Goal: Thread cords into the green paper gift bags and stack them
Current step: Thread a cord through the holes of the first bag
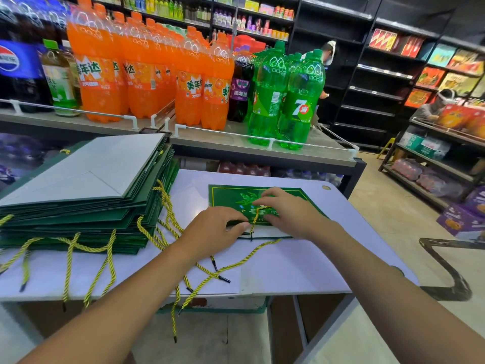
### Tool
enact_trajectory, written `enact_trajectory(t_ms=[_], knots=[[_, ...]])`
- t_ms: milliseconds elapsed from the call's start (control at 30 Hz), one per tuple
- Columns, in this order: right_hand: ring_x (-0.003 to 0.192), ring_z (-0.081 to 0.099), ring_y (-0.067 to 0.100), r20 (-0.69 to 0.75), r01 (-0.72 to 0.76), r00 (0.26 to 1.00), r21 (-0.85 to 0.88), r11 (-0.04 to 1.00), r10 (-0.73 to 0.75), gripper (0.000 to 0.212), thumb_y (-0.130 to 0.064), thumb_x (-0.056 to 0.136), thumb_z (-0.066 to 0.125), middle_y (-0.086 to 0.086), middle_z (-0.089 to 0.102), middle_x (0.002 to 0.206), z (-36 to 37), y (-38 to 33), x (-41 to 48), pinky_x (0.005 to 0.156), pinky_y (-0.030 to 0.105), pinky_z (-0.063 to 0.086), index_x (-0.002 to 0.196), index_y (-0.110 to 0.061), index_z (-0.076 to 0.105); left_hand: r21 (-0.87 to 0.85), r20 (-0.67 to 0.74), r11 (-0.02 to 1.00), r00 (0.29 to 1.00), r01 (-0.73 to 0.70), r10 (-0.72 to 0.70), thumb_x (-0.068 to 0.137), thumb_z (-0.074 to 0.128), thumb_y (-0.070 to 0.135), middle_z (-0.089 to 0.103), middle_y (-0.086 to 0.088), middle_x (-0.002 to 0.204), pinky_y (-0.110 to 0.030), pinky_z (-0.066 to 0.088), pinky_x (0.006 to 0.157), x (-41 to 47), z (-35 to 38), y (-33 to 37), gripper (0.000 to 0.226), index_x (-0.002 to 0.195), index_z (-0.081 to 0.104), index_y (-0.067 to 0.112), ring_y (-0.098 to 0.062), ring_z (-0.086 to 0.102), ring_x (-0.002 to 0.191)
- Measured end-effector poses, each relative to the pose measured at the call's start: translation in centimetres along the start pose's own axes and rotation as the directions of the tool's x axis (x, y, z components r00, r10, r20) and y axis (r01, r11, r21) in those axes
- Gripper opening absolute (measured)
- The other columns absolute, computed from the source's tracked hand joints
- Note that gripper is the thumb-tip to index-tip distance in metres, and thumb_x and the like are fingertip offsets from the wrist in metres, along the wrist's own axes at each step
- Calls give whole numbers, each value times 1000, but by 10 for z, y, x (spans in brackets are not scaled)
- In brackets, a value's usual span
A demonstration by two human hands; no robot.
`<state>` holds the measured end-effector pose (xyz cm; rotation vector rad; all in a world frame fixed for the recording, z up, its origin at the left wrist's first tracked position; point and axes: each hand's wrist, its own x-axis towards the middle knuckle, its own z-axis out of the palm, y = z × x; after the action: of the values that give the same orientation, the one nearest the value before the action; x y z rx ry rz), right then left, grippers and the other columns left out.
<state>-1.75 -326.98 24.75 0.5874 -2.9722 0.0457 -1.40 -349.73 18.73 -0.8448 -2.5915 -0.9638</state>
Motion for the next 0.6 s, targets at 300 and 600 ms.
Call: enact_trajectory(t_ms=[300,600], knots=[[122,59,20,108,14,994,-114,993,-2,30,-32,101,62,-7,64,133,-4,16,43,96,39,51,131,-32,65,27,28,1000,1000,3,-4,97,63,49,71,17,121,-28,51,96,-1,0,-3,31,119,74,30,-3,61,110],[87,67,19,137,-25,990,27,999,21,8,-30,102,62,-6,71,101,-5,37,47,79,37,54,98,-24,65,343,216,938,968,49,-129,107,23,56,9,9,171,-42,8,128,3,7,-6,59,161,24,31,-15,0,159]])
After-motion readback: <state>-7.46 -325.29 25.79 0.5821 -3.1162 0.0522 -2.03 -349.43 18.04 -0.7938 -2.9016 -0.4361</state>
